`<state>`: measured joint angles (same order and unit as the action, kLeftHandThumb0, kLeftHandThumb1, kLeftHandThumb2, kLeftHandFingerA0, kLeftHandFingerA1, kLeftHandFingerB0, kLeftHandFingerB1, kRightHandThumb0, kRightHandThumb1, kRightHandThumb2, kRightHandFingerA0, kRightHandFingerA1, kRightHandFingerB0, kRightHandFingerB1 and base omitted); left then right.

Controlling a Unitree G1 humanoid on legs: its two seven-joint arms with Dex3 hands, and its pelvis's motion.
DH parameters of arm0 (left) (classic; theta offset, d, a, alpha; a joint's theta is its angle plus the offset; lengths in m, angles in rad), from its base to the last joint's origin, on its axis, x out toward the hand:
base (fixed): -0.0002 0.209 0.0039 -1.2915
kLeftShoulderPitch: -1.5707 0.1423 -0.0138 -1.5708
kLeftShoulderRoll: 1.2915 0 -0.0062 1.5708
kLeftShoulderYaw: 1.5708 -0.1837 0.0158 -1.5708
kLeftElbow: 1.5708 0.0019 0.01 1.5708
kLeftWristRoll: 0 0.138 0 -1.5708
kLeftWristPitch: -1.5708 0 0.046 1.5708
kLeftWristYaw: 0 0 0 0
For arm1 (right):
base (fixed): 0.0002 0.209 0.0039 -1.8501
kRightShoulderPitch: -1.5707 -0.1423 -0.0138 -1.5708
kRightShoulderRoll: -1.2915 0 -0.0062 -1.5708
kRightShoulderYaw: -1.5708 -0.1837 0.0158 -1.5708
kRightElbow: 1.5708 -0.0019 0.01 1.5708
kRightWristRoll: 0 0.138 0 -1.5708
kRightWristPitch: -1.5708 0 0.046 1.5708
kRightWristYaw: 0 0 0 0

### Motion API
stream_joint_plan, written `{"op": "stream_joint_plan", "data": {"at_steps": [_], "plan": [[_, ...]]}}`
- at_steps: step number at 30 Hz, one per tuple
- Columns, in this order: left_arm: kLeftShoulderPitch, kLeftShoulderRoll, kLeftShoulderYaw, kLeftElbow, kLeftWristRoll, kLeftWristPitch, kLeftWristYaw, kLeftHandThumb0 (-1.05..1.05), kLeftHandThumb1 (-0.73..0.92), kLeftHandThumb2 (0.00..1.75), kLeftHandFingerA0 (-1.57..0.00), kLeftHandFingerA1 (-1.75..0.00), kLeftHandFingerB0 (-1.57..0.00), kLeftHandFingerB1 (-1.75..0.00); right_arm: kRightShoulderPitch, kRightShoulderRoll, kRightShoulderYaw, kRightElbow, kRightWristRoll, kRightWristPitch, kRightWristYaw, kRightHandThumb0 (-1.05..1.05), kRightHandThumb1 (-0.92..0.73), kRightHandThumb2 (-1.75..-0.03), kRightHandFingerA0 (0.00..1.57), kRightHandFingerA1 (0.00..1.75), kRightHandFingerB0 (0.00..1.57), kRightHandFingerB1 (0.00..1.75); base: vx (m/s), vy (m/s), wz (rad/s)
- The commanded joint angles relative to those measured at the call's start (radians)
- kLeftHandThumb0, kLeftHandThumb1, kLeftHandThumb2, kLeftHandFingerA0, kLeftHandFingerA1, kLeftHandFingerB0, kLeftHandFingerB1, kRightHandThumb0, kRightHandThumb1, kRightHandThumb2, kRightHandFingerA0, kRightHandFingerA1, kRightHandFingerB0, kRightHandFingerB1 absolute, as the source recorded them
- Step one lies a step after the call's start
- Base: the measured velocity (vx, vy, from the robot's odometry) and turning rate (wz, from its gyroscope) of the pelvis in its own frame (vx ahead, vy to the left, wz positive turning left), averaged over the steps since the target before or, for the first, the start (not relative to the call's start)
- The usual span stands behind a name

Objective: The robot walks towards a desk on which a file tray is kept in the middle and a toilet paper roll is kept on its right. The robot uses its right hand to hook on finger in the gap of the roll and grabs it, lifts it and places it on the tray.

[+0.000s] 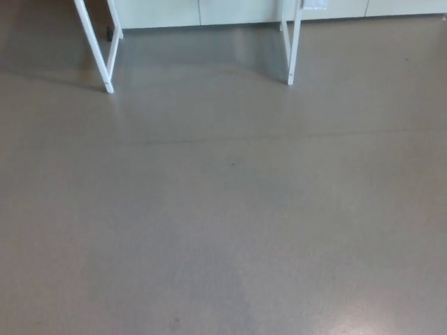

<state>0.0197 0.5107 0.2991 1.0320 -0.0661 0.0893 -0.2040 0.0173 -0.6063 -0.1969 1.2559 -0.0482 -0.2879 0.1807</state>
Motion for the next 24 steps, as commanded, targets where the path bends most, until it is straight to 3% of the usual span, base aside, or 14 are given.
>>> {"op": "stream_joint_plan", "data": {"at_steps": [1, 4, 5, 7, 10, 11, 12, 13, 17, 18, 19, 20, 23, 24], "plan": [[0.002, 0.020, 0.007, -0.011, -0.014, 0.050, -0.001, -1.05, 0.75, 1.31, -0.09, -0.76, -0.05, -0.49, 0.005, -0.016, 0.042, -0.008, -0.033, 0.002, -0.017, -0.78, -0.52, -0.93, 0.04, 0.21, 0.00, 0.31, 0.15, -0.050, 0.00], [0.005, 0.025, 0.004, -0.011, -0.011, 0.040, -0.013, -1.05, 0.75, 1.30, -0.09, -0.76, -0.05, -0.49, 0.001, -0.002, 0.016, 0.002, 0.003, -0.013, -0.002, -0.84, -0.53, -0.89, 0.07, 0.20, 0.07, 0.27, 0.20, 0.015, -0.06], [-0.001, 0.026, 0.003, 0.011, -0.009, 0.025, -0.012, -1.05, 0.76, 1.30, -0.11, -0.77, -0.05, -0.48, 0.003, 0.001, 0.018, -0.001, -0.003, -0.014, -0.020, -0.72, -0.47, -0.91, 0.00, 0.33, 0.00, 0.37, 0.21, 0.105, -0.09], [-0.009, 0.023, 0.002, -0.006, -0.004, 0.059, 0.017, -1.05, 0.74, 1.30, -0.44, -1.01, -0.05, -0.53, 0.004, -0.011, 0.051, -0.009, -0.042, 0.001, -0.043, -0.87, -0.55, -0.92, 0.08, 0.18, 0.08, 0.31, 0.21, 0.154, -0.13], [-0.011, 0.024, 0.011, -0.012, -0.015, 0.070, 0.003, -1.05, 0.74, 1.29, -0.29, -0.90, -0.06, -0.53, 0.002, -0.023, 0.088, -0.002, -0.065, -0.008, -0.046, -0.84, -0.54, -0.93, 0.08, 0.20, 0.05, 0.27, 0.24, 0.260, -0.01], [-0.009, 0.024, 0.010, -0.024, -0.014, 0.082, 0.008, -1.04, 0.74, 1.31, -0.46, -1.04, -0.03, -0.52, 0.000, -0.019, 0.079, 0.003, -0.050, -0.008, -0.045, -0.81, -0.66, -0.61, 0.08, 0.37, 0.03, 0.33, 0.37, 0.387, -0.42], [-0.007, 0.024, 0.011, -0.029, -0.014, 0.079, 0.006, -1.05, 0.75, 1.29, -0.24, -0.88, -0.06, -0.52, 0.001, -0.027, 0.121, -0.003, -0.102, 0.004, -0.102, -0.90, -0.76, -0.63, 0.18, 0.43, 0.01, 0.31, 0.35, 0.360, -0.18], [-0.007, 0.027, 0.011, -0.019, -0.015, 0.062, -0.006, -1.05, 0.74, 1.29, -0.17, -0.82, -0.05, -0.51, 0.012, -0.029, 0.117, -0.007, -0.089, -0.025, -0.083, -0.78, -0.53, -0.93, 0.07, 0.40, 0.00, 0.29, 0.30, 0.273, 0.22], [-0.029, 0.032, 0.007, 0.005, -0.008, 0.062, 0.005, -1.05, 0.75, 1.29, -0.25, -0.87, -0.06, -0.53, 0.028, -0.017, 0.103, -0.011, -0.071, -0.054, -0.113, -0.86, -0.55, -0.94, 0.15, 0.51, 0.03, 0.36, 0.23, 0.095, 0.06], [-0.030, 0.033, 0.005, 0.007, -0.006, 0.058, 0.004, -1.04, 0.76, 1.31, -0.39, -1.00, -0.04, -0.52, 0.034, -0.017, 0.098, -0.013, -0.063, -0.064, -0.098, -0.85, -0.69, -0.62, 0.11, 0.41, 0.04, 0.33, 0.17, 0.024, 0.07], [-0.030, 0.035, 0.003, 0.011, -0.005, 0.051, 0.001, -1.05, 0.75, 1.30, -0.27, -0.91, -0.05, -0.52, 0.024, -0.013, 0.083, -0.006, -0.043, -0.045, -0.067, -0.81, -0.68, -0.61, 0.06, 0.36, 0.04, 0.33, 0.19, 0.009, 0.09], [-0.036, 0.039, -0.014, 0.025, 0.014, 0.047, 0.008, -1.05, 0.75, 1.31, -0.29, -0.89, -0.04, -0.54, 0.015, 0.006, 0.048, 0.007, -0.006, -0.031, -0.057, -0.79, -0.51, -0.90, 0.08, 0.33, 0.01, 0.38, 0.21, -0.040, 0.06], [-0.039, 0.041, -0.017, 0.033, 0.010, 0.046, 0.008, -1.05, 0.74, 1.30, -0.24, -0.85, -0.04, -0.54, 0.020, -0.010, 0.090, 0.005, -0.077, -0.044, -0.080, -0.83, -0.57, -0.97, 0.06, 0.27, 0.01, 0.26, 0.21, -0.091, 0.07], [-0.028, 0.040, -0.011, 0.025, -0.001, 0.029, -0.006, -1.05, 0.75, 1.30, -0.22, -0.85, -0.05, -0.53, 0.025, -0.001, 0.031, -0.008, -0.003, -0.041, -0.019, -0.75, -0.48, -0.88, 0.05, 0.30, 0.05, 0.34, 0.16, -0.147, -0.01]]}}
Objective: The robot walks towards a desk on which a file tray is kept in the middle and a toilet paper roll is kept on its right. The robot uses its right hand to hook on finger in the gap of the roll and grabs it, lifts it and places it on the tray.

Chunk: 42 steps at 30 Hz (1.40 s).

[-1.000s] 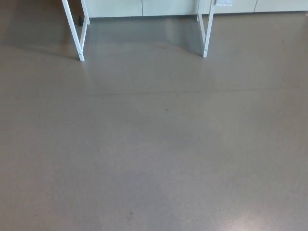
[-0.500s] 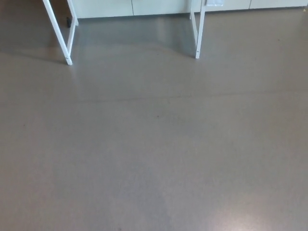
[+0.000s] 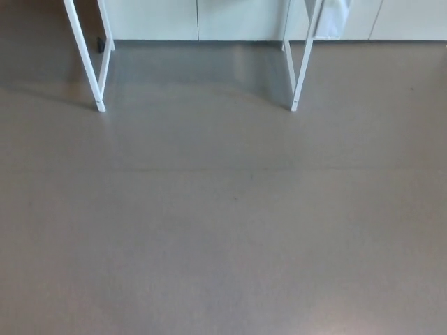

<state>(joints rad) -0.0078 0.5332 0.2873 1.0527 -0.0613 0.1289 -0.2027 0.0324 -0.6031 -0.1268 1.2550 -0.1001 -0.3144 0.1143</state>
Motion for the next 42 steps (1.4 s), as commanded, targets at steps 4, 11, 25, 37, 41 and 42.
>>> {"op": "stream_joint_plan", "data": {"at_steps": [4, 11, 25, 37, 41, 42], "plan": [[-0.005, 0.017, 0.011, -0.010, -0.019, 0.018, -0.002, -1.05, 0.75, 1.29, -0.20, -0.82, -0.04, -0.54, 0.033, -0.006, -0.023, -0.025, 0.026, -0.034, 0.028, -0.78, -0.66, -0.62, 0.07, 0.34, 0.04, 0.31, 0.26, -0.161, -0.04], [-0.005, 0.022, -0.010, -0.008, 0.005, -0.006, -0.001, -1.05, 0.77, 1.32, -0.40, -0.93, -0.02, -0.56, 0.019, 0.001, -0.019, -0.001, 0.003, -0.033, 0.006, -0.81, -0.54, -0.92, 0.05, 0.22, 0.08, 0.27, 0.15, -0.091, -0.08], [-0.025, 0.025, 0.014, -0.030, -0.018, 0.042, 0.000, -1.05, 0.78, 1.30, -0.26, -0.84, -0.04, -0.51, 0.015, 0.010, -0.042, 0.017, 0.027, -0.039, 0.070, -0.86, -0.57, -0.95, 0.07, 0.10, 0.07, 0.25, 0.22, 0.106, 0.00], [-0.030, 0.030, -0.013, -0.058, 0.002, 0.052, 0.002, -1.01, 0.92, 0.85, -0.24, -1.11, 0.00, -0.58, 0.009, 0.021, -0.041, 0.025, 0.022, -0.027, 0.028, -0.85, -0.54, -0.93, 0.06, 0.13, 0.07, 0.27, 0.15, -0.126, 0.04], [-0.041, 0.029, -0.003, -0.059, -0.009, 0.065, 0.004, -1.04, 0.78, 1.29, -0.29, -0.88, -0.06, -0.55, 0.017, 0.050, -0.101, 0.022, 0.088, -0.052, 0.055, -0.78, -0.49, -0.87, 0.02, 0.16, 0.06, 0.30, 0.03, 0.000, -0.05], [-0.043, 0.031, -0.007, -0.055, -0.006, 0.061, 0.000, -1.04, 0.79, 1.30, -0.26, -0.85, -0.06, -0.55, 0.027, 0.050, -0.089, 0.015, 0.061, -0.067, 0.017, -0.74, -0.48, -0.90, 0.00, 0.26, 0.01, 0.34, 0.10, 0.089, -0.12]]}}
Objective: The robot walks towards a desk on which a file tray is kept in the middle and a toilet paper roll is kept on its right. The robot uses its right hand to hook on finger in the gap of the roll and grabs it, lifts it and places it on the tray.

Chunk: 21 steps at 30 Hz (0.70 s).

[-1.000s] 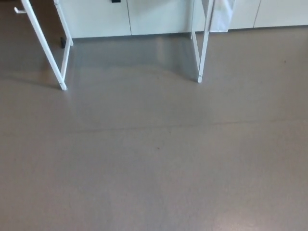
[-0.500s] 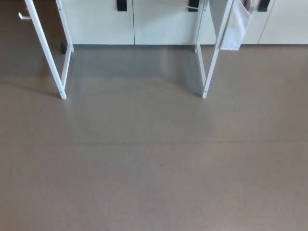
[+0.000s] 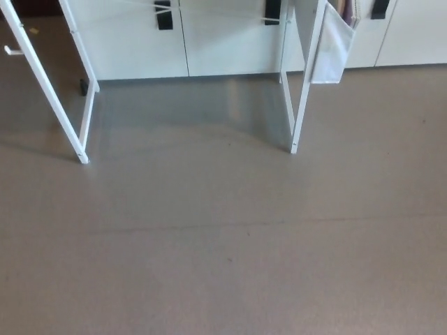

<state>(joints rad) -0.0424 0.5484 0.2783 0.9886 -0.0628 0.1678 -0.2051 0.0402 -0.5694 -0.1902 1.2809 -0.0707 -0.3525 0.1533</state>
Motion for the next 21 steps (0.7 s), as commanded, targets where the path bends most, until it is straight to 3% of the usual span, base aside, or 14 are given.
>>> {"op": "stream_joint_plan", "data": {"at_steps": [1, 3, 4, 5, 6, 7, 9, 12, 14, 15, 16, 17, 20, 21], "plan": [[-0.007, 0.016, 0.002, 0.015, -0.003, 0.011, 0.001, -1.04, 0.78, 1.29, -0.23, -0.84, -0.07, -0.55, 0.020, 0.012, -0.028, -0.010, 0.030, -0.035, -0.003, -0.73, -0.49, -0.90, 0.00, 0.24, 0.01, 0.30, 0.13, 0.125, -0.06], [-0.006, 0.018, -0.001, 0.008, 0.000, 0.021, 0.005, -1.04, 0.78, 1.30, -0.26, -0.85, -0.06, -0.55, 0.028, 0.012, -0.032, -0.012, 0.029, -0.060, 0.002, -0.76, -0.51, -0.89, 0.00, 0.20, 0.00, 0.26, 0.14, 0.164, -0.09], [-0.006, 0.018, -0.003, 0.011, 0.002, 0.019, 0.006, -1.02, 0.92, 0.84, -0.33, -1.30, 0.00, -0.62, 0.023, -0.009, 0.031, -0.016, -0.047, -0.021, -0.063, -0.75, -0.52, -0.95, 0.00, 0.29, 0.00, 0.33, 0.19, 0.213, -0.10], [-0.008, 0.018, 0.001, 0.016, -0.001, 0.011, 0.006, -1.01, 0.92, 0.84, -0.31, -1.24, 0.00, -0.62, 0.025, -0.013, 0.033, -0.020, -0.042, -0.005, -0.048, -0.84, -0.57, -0.93, 0.19, 0.59, 0.02, 0.27, 0.24, 0.379, 0.10], [-0.011, 0.020, -0.001, 0.014, 0.000, 0.023, 0.009, -1.05, 0.80, 1.30, -0.29, -0.85, 0.00, -0.55, 0.031, -0.022, 0.042, -0.026, -0.040, -0.004, -0.027, -0.79, -0.53, -0.93, 0.04, 0.30, 0.00, 0.31, 0.25, 0.366, -0.35], [-0.013, 0.021, -0.003, 0.013, 0.001, 0.029, 0.010, -1.05, 0.80, 1.30, -0.29, -0.85, 0.00, -0.55, 0.033, -0.026, 0.049, -0.029, -0.040, -0.005, -0.023, -0.79, -0.53, -0.93, 0.04, 0.30, 0.00, 0.31, 0.23, 0.341, 0.10], [-0.011, 0.021, 0.000, 0.019, -0.003, 0.017, 0.008, -1.05, 0.79, 1.30, -0.29, -0.86, -0.04, -0.57, 0.018, -0.016, 0.021, -0.006, -0.001, -0.013, 0.017, -0.88, -0.56, -0.92, 0.12, 0.06, 0.07, 0.20, 0.15, 0.129, 0.07], [-0.006, 0.018, 0.004, 0.002, -0.007, 0.029, 0.015, -1.05, 0.78, 1.31, -0.41, -0.97, -0.08, -0.58, 0.006, -0.006, 0.003, 0.001, 0.018, 0.009, 0.013, -0.77, -0.51, -0.92, 0.00, 0.21, 0.05, 0.31, 0.12, 0.049, 0.04], [-0.005, 0.018, 0.004, 0.000, -0.006, 0.028, 0.016, -1.05, 0.79, 1.30, -0.37, -0.93, -0.07, -0.57, 0.007, 0.002, -0.016, 0.000, 0.039, 0.012, 0.027, -0.79, -0.50, -0.87, 0.06, 0.20, 0.06, 0.34, 0.13, -0.021, 0.07], [-0.004, 0.018, 0.007, 0.001, -0.009, 0.026, 0.012, -1.05, 0.79, 1.30, -0.27, -0.86, -0.04, -0.56, 0.005, 0.010, -0.039, 0.002, 0.062, 0.016, 0.046, -0.76, -0.60, -0.61, 0.04, 0.37, 0.04, 0.35, 0.14, -0.064, 0.08], [-0.003, 0.018, 0.004, 0.002, -0.006, 0.023, 0.010, -1.05, 0.72, 1.18, -0.62, -1.17, 0.00, -0.55, 0.004, 0.007, -0.023, 0.003, 0.036, 0.014, 0.025, -0.77, -0.51, -0.92, 0.06, 0.33, 0.00, 0.34, 0.15, -0.095, 0.06], [-0.002, 0.017, 0.007, -0.001, -0.008, 0.024, 0.012, -1.05, 0.78, 1.30, -0.21, -0.84, -0.07, -0.55, 0.006, 0.003, -0.008, 0.004, 0.010, -0.002, 0.005, -0.83, -0.54, -0.91, 0.05, 0.27, 0.06, 0.27, 0.14, -0.130, 0.02], [-0.001, 0.017, 0.006, -0.022, -0.007, 0.048, 0.013, -1.05, 0.79, 1.30, -0.32, -0.89, -0.03, -0.56, 0.007, -0.008, 0.005, -0.008, -0.002, 0.020, 0.006, -0.75, -0.51, -0.91, 0.05, 0.33, 0.00, 0.30, 0.13, -0.185, 0.01], [0.003, 0.015, 0.008, -0.032, -0.008, 0.053, 0.014, -1.05, 0.80, 1.31, -0.29, -0.86, -0.02, -0.55, 0.004, -0.014, 0.013, -0.011, -0.008, 0.035, 0.016, -0.88, -0.58, -0.92, 0.09, 0.14, 0.07, 0.20, 0.15, -0.262, 0.29]]}}
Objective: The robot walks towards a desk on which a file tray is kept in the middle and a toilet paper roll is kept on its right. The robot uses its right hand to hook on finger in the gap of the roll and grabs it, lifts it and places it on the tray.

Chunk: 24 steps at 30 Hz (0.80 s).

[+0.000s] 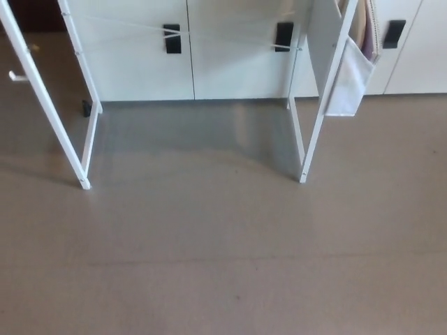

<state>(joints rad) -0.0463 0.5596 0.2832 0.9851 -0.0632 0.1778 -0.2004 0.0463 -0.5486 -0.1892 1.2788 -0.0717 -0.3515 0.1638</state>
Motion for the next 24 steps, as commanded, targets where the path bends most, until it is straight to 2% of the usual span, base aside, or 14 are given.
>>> {"op": "stream_joint_plan", "data": {"at_steps": [1, 7, 9, 10, 11, 13, 14, 15, 16, 17, 20, 21, 22, 24], "plan": [[0.008, 0.003, 0.000, -0.040, -0.002, 0.057, 0.020, -1.05, 0.79, 1.31, -0.40, -0.92, -0.01, -0.55, 0.002, -0.043, 0.033, -0.012, -0.029, 0.023, -0.010, -0.79, -0.54, -0.95, 0.00, 0.21, 0.00, 0.25, 0.14, -0.220, 0.31], [0.003, 0.001, 0.010, -0.018, -0.010, 0.035, 0.010, -1.05, 0.77, 1.31, -0.28, -0.88, -0.05, -0.57, -0.002, -0.019, -0.013, 0.001, 0.043, 0.025, 0.003, -0.72, -0.45, -0.89, 0.00, 0.32, 0.00, 0.44, 0.12, -0.103, -0.06], [-0.002, 0.002, 0.003, -0.017, -0.001, 0.044, 0.019, -1.05, 0.79, 1.31, -0.32, -0.88, -0.04, -0.54, 0.003, -0.022, 0.000, -0.006, 0.015, 0.015, -0.018, -0.83, -0.53, -0.91, 0.07, 0.16, 0.07, 0.32, 0.18, 0.038, -0.13], [-0.007, 0.004, 0.004, -0.025, -0.003, 0.054, 0.018, -1.05, 0.79, 1.31, -0.27, -0.85, -0.03, -0.53, 0.008, -0.024, 0.001, -0.013, 0.014, 0.013, -0.012, -0.79, -0.51, -0.88, 0.07, 0.53, 0.04, 0.35, 0.15, 0.075, -0.11], [-0.009, 0.005, 0.006, -0.020, -0.006, 0.042, 0.009, -1.04, 0.79, 1.31, -0.16, -0.79, -0.07, -0.53, 0.010, -0.018, -0.020, -0.012, 0.038, -0.002, 0.012, -0.81, -0.51, -0.88, 0.03, 0.36, 0.09, 0.28, 0.16, 0.106, -0.13], [-0.011, 0.006, 0.005, -0.013, -0.004, 0.038, 0.009, -1.05, 0.80, 1.31, -0.24, -0.84, -0.05, -0.53, 0.008, 0.000, -0.068, -0.014, 0.082, 0.000, 0.023, -0.76, -0.46, -0.84, 0.01, 0.50, 0.09, 0.47, 0.22, 0.145, -0.07], [-0.023, 0.006, 0.007, 0.009, -0.006, 0.036, 0.013, -1.05, 0.79, 1.31, -0.14, -0.78, -0.06, -0.53, 0.011, 0.000, -0.065, -0.015, 0.074, 0.002, 0.033, -0.70, -0.46, -0.88, 0.01, 0.25, 0.01, 0.33, 0.25, 0.163, 0.05], [-0.025, 0.006, 0.007, 0.012, -0.005, 0.037, 0.013, -1.05, 0.79, 1.31, -0.19, -0.80, -0.05, -0.51, 0.005, -0.005, -0.060, -0.009, 0.063, 0.009, 0.038, -0.73, -0.63, -0.58, 0.00, 0.29, 0.03, 0.35, 0.34, 0.195, -0.23], [-0.028, 0.005, 0.016, 0.025, -0.017, 0.024, -0.001, -1.01, 0.92, 0.85, -0.17, -1.09, 0.00, -0.51, 0.008, -0.003, -0.057, -0.010, 0.054, -0.020, 0.029, -0.70, -0.48, -0.88, 0.00, 0.23, 0.00, 0.34, 0.31, 0.181, -0.33], [-0.023, 0.013, -0.012, 0.007, 0.010, 0.032, -0.002, -1.05, 0.80, 1.33, -0.25, -0.86, -0.06, -0.53, 0.008, -0.001, -0.059, -0.010, 0.056, -0.018, 0.028, -0.68, -0.47, -0.88, 0.00, 0.25, 0.02, 0.34, 0.30, 0.178, 0.16], [-0.028, 0.008, 0.001, 0.011, -0.004, 0.038, 0.010, -1.05, 0.79, 1.31, -0.36, -0.92, -0.06, -0.56, 0.005, -0.018, -0.009, -0.008, 0.007, 0.006, -0.011, -0.82, -0.53, -0.90, 0.06, 0.15, 0.07, 0.27, 0.19, 0.122, 0.04], [-0.029, 0.008, 0.003, 0.015, -0.007, 0.036, 0.007, -1.05, 0.79, 1.31, -0.37, -0.93, -0.06, -0.55, 0.005, 0.005, -0.079, -0.009, 0.094, 0.003, 0.043, -0.68, -0.57, -0.57, 0.00, 0.37, 0.09, 0.36, 0.13, 0.046, 0.10], [-0.034, 0.006, 0.003, 0.021, -0.001, 0.041, 0.030, -1.04, 0.79, 1.32, -0.46, -0.99, -0.07, -0.55, 0.000, -0.001, -0.066, -0.006, 0.077, 0.028, 0.041, -0.70, -0.45, -0.87, 0.01, 0.32, 0.04, 0.41, 0.16, 0.034, 0.05], [-0.034, 0.008, -0.002, 0.016, 0.002, 0.027, 0.021, -1.04, 0.80, 1.32, -0.41, -0.95, -0.06, -0.56, 0.003, 0.012, -0.090, -0.009, 0.093, 0.022, 0.034, -0.73, -0.45, -0.83, 0.03, 0.39, 0.07, 0.46, 0.17, -0.007, 0.08]]}}
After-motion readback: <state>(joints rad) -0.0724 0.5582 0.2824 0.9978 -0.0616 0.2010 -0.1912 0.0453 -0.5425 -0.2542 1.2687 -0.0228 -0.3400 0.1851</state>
